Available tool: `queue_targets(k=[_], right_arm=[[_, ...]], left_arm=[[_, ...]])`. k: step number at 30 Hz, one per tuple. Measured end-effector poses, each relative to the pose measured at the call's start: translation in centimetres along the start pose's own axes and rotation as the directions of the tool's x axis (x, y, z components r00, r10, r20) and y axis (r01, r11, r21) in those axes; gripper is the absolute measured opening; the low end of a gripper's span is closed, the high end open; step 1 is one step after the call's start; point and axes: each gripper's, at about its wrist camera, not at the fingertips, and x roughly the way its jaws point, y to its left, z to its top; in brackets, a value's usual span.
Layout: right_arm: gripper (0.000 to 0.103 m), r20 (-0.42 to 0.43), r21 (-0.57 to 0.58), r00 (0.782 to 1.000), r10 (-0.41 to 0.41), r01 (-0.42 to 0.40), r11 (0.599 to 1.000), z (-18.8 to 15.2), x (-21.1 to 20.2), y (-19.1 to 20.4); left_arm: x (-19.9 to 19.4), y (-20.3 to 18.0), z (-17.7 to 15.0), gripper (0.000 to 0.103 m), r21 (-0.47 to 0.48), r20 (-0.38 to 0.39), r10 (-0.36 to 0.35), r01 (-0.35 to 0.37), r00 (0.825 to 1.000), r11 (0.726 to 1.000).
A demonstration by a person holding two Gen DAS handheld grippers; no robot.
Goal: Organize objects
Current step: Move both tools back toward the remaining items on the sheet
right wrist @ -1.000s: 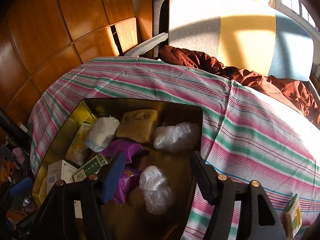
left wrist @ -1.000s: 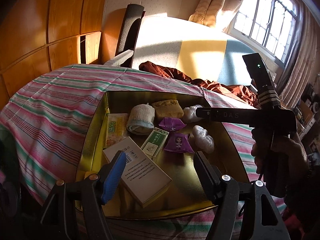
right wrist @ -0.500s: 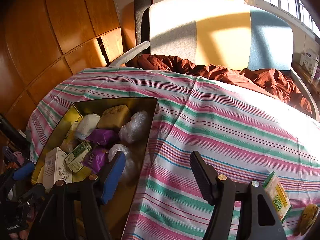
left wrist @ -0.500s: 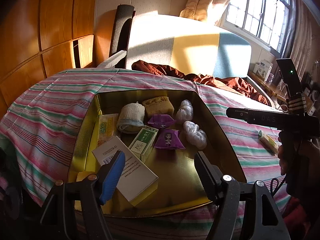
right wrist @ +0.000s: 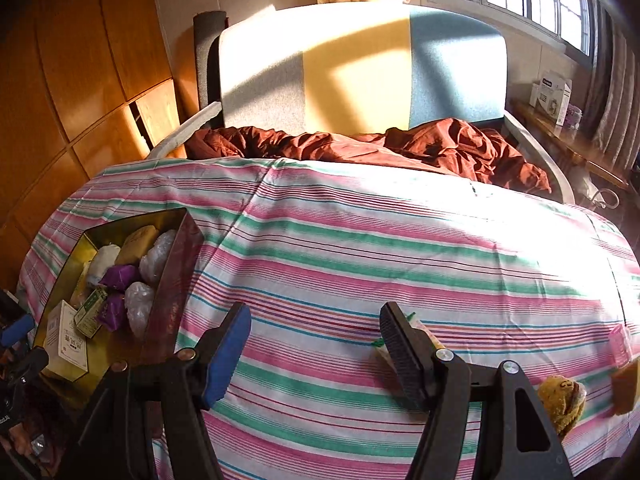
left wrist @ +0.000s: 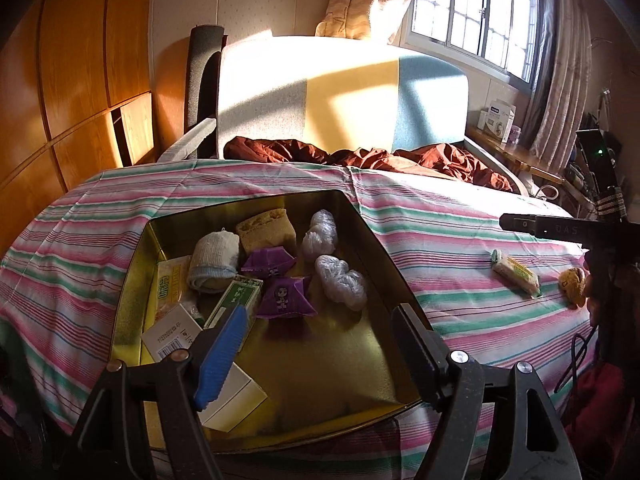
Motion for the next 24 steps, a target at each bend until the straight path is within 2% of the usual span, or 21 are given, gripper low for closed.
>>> queue_targets(k=[1, 3, 7, 10, 12, 16, 20, 24], right_arm=[[0.071, 0.006, 0.027, 1.000, -0.019, 0.019, 0.999, 0.0, -0.3, -1.4], [0.084, 0.022, 0.084, 0.998, -0.067, 0.065, 0.994, 0.0, -0.9, -4.3], [0.084, 0.053, 0.239, 0.986, -0.157, 0.140, 0.961, -0.6, -2.1, -10.0], [0.084, 0.078, 0.405, 0.976, -0.204, 0.156, 0.901, -1.8, -3.1, -14.3], [0.084, 0.074, 0.511, 0.972, -0.223, 0.155, 0.846, -2.7, -3.3, -16.9], [0.084, 0.094, 0.644, 0.972, -0.213, 0.104, 0.758, -4.1, -4.0, -19.8], [0.084, 0.104, 0.707, 0.973, -0.205, 0.073, 0.704, -5.2, -4.5, -21.0], [0.087, 0.090, 0.761, 0.965, -0.246, 0.092, 0.642, -6.4, -4.7, -22.4]], left_arm=[[0.1, -0.4, 0.2, 0.076, 0.008, -0.001, -0.009, 0.009, 1.000, 1.000], [0.3, -1.5, 0.8, 0.076, 0.025, 0.000, -0.029, 0.029, 1.000, 0.999], [0.8, -4.1, 1.9, 0.076, 0.062, -0.002, -0.081, 0.081, 0.997, 0.995], [1.4, -6.6, 2.8, 0.076, 0.087, -0.020, -0.134, 0.136, 0.991, 0.987], [2.0, -8.5, 3.3, 0.076, 0.111, -0.035, -0.169, 0.172, 0.985, 0.979], [3.6, -12.7, 3.7, 0.076, 0.173, -0.074, -0.207, 0.217, 0.976, 0.961], [6.6, -16.5, 3.8, 0.076, 0.150, -0.175, -0.274, 0.300, 0.946, 0.942], [11.0, -19.8, 3.7, 0.076, 0.056, -0.295, -0.320, 0.351, 0.900, 0.935]])
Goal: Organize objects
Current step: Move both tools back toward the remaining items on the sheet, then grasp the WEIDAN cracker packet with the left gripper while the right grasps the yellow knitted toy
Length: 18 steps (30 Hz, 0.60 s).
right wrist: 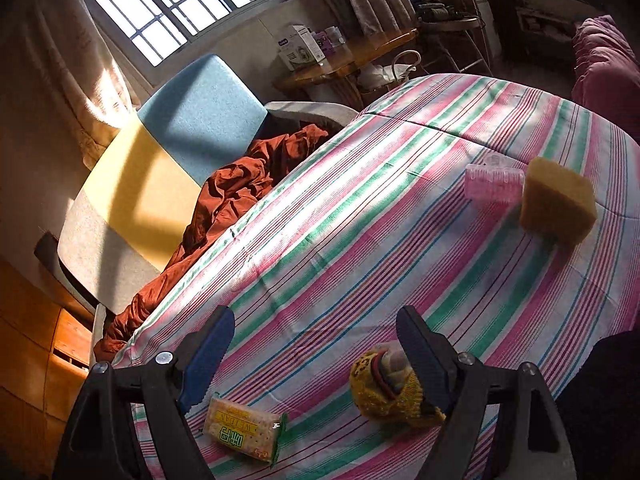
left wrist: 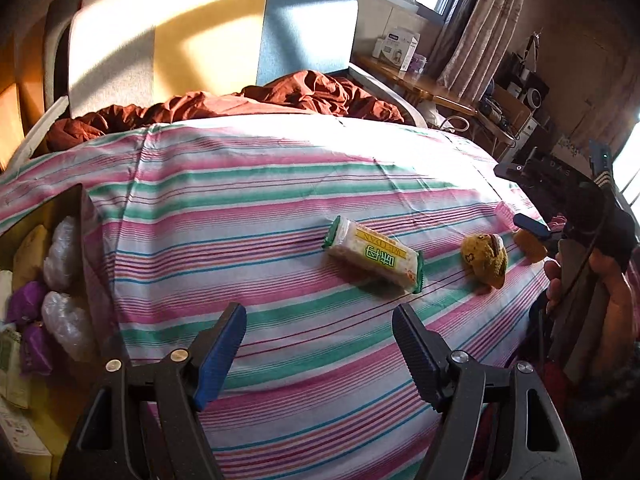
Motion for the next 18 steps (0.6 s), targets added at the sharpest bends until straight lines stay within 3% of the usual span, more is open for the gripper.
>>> queue_targets(k=[7, 10, 12, 18], right_arm=[[0.092, -0.054, 0.014, 0.996, -0.071, 0.072, 0.997, 0.0, 1.2, -1.0], [0.093, -0.075, 0.000, 0.991, -0.109, 0.109, 0.994, -0.2, 1.6, -1.0], [0.103, -0.078, 0.015, 0.992, -0.098, 0.099, 0.995, -0.1, 1.6, -1.3], [0.103, -0.077, 0.065, 0.995, -0.067, 0.072, 0.995, 0.1, 1.5, -1.9]], left_arm=[[6.7, -1.9, 2.7, 0.077, -0.116, -0.102, -0.046, 0.034, 0.994, 0.993], [8.6, -2.6, 3.8, 0.086, -0.140, -0.116, -0.047, 0.030, 0.992, 0.990], [9.8, -2.8, 4.4, 0.089, -0.169, -0.127, -0.043, 0.021, 0.991, 0.985], [12.6, -3.3, 6.1, 0.095, -0.220, -0.132, 0.016, -0.045, 0.991, 0.974]])
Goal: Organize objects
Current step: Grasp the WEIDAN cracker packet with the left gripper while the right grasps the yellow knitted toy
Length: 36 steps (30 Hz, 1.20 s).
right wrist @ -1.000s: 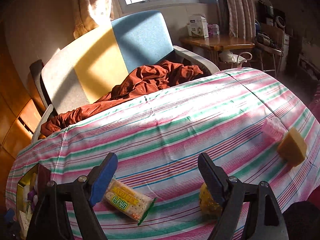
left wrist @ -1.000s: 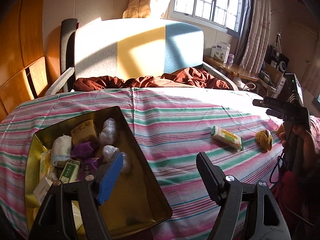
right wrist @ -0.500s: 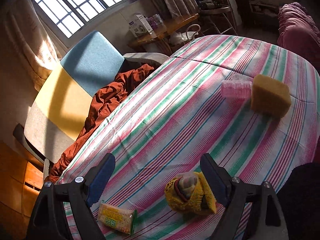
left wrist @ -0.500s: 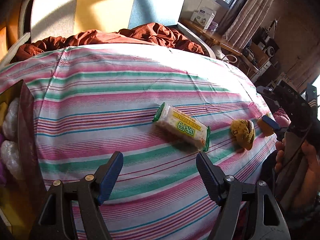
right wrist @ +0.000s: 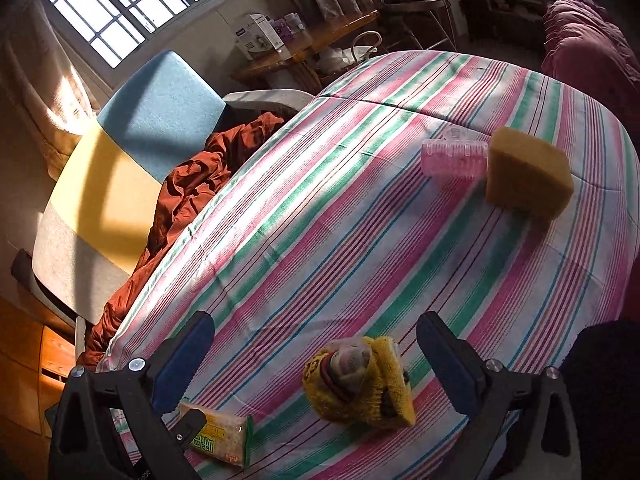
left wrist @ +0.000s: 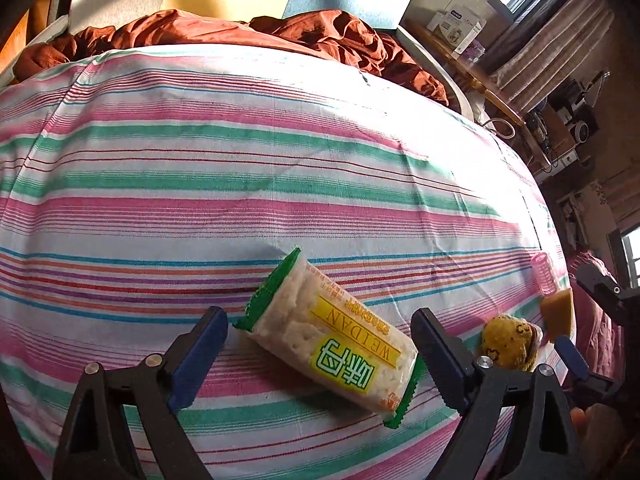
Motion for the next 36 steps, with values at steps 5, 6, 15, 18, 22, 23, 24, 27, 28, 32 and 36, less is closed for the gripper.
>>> queue_targets(k=[5, 6, 15, 18, 22, 23, 24, 27, 28, 32, 36], right_arm=[[0.103, -0.018, 0.023, 1.000, 0.015, -0.014, 1.000, 0.0, 0.3, -0.2], [0.103, -0.025, 0.025, 1.000, 0.018, -0.017, 1.000, 0.0, 0.4, -0.2], [0.103, -0.052, -0.030, 0.999, -0.009, 0.007, 1.000, -0.1, 0.9, 0.5], [0.103, -0.073, -0.050, 0.996, -0.045, 0.041, 0.998, -0.2, 1.3, 0.6], [0.101, -0.087, -0.047, 0.992, -0.097, 0.093, 0.995, -0.1, 1.7, 0.2], [0.100, -0.097, -0.047, 0.989, -0.111, 0.107, 0.993, -0.1, 1.9, 0.1], [0.099, -0.109, -0.053, 0.985, -0.132, 0.127, 0.991, -0.2, 2.2, 0.0], [0.093, -0.139, -0.094, 0.968, -0.211, 0.199, 0.976, -0.5, 3.0, 0.2], [0.091, -0.152, -0.110, 0.961, -0.232, 0.217, 0.970, -0.7, 3.4, 0.3], [0.086, -0.205, -0.142, 0.940, -0.274, 0.249, 0.958, -1.2, 4.5, 0.3], [0.084, -0.220, -0.166, 0.928, -0.301, 0.268, 0.949, -1.5, 4.9, 0.4]], left_arm=[[1.6, -2.0, 0.7, 0.099, 0.073, 0.026, 0.069, -0.070, 0.997, 0.995], [2.0, -2.4, 0.6, 0.099, 0.117, 0.031, 0.093, -0.096, 0.995, 0.989], [1.4, -2.2, -2.9, 0.085, 0.376, 0.152, 0.108, -0.159, 0.982, 0.913], [0.2, -0.6, -3.6, 0.068, 0.396, 0.163, 0.066, -0.127, 0.984, 0.909], [-1.4, 1.6, -4.9, 0.060, 0.419, 0.161, 0.018, -0.085, 0.987, 0.904], [-1.6, 1.9, -5.2, 0.058, 0.426, 0.163, 0.011, -0.080, 0.987, 0.901], [-1.9, 2.3, -5.5, 0.058, 0.433, 0.159, -0.003, -0.067, 0.987, 0.899], [-2.9, 3.3, -6.6, 0.058, 0.432, 0.150, -0.044, -0.025, 0.988, 0.902], [-3.1, 3.7, -6.8, 0.059, 0.431, 0.145, -0.057, -0.011, 0.988, 0.902], [-3.6, 4.4, -7.4, 0.060, 0.449, 0.132, -0.081, 0.013, 0.988, 0.893], [-3.9, 4.9, -7.6, 0.060, 0.438, 0.132, -0.098, 0.031, 0.986, 0.899]])
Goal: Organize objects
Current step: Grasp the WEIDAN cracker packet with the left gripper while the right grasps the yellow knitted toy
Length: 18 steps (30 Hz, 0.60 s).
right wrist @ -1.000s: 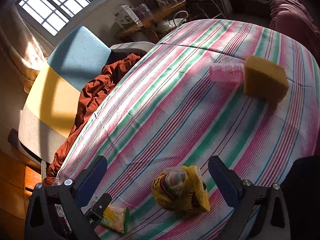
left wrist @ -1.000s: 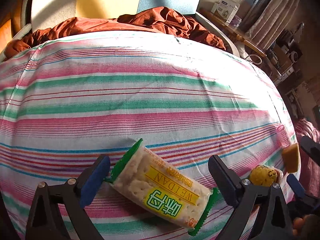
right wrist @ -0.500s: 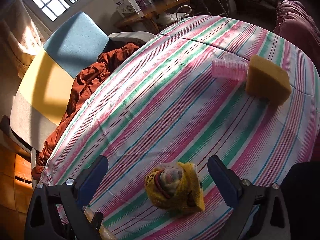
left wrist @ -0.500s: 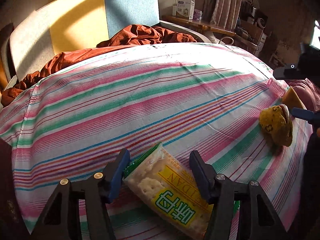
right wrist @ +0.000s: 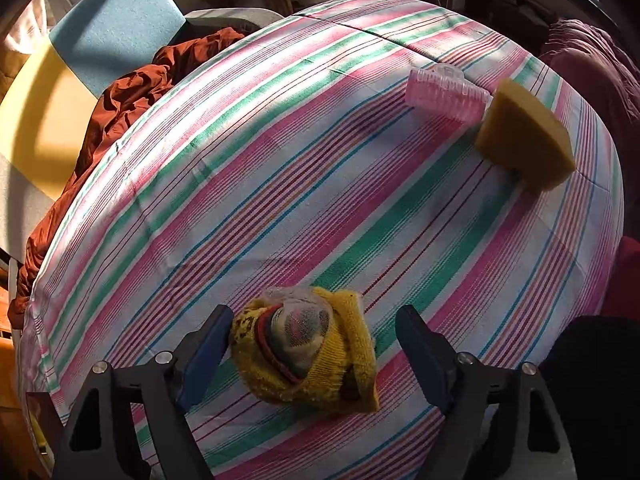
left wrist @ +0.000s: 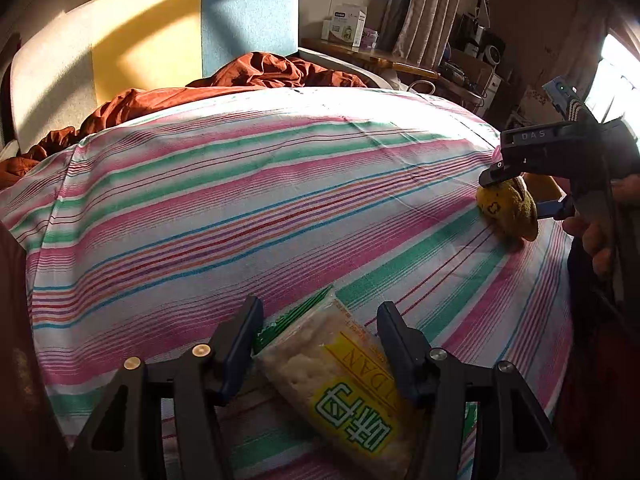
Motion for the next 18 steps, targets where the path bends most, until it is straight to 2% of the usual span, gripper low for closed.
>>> queue_targets(k=[5, 7, 8, 12, 14, 18], right_arm=[[0.077, -0.034, -0.041, 0.999, -0.024, 0.022, 0.999, -0.4, 0.7, 0.6], [0.072, -0.034, -0.070, 0.999, -0.039, 0.037, 0.997, -0.6, 0.8, 1.0], [0.065, -0.028, -0.087, 0.999, -0.043, 0.041, 0.995, -0.7, 0.7, 1.2], [0.056, -0.012, -0.160, 0.999, -0.043, 0.041, 0.986, -1.0, 0.6, 2.4], [0.054, -0.006, -0.196, 1.000, -0.029, 0.027, 0.980, -1.2, 0.5, 2.9], [0.054, -0.013, -0.258, 1.000, 0.010, -0.013, 0.966, -1.7, 0.5, 4.0]], left_arm=[[-0.7, 0.7, -0.4, 0.062, -0.044, 0.007, -0.032, 0.032, 0.999, 0.999], [-1.1, 0.8, -0.6, 0.063, -0.065, 0.006, -0.039, 0.040, 0.999, 0.997], [-1.2, 0.9, -0.7, 0.066, -0.077, 0.005, -0.049, 0.049, 0.999, 0.996], [-1.9, 0.8, -1.2, 0.067, -0.094, -0.006, -0.036, 0.035, 0.999, 0.995], [-2.2, 0.6, -1.4, 0.073, -0.105, -0.014, -0.034, 0.032, 0.999, 0.994], [-2.5, 0.1, -1.7, 0.077, -0.115, -0.039, -0.007, 0.003, 0.999, 0.993]])
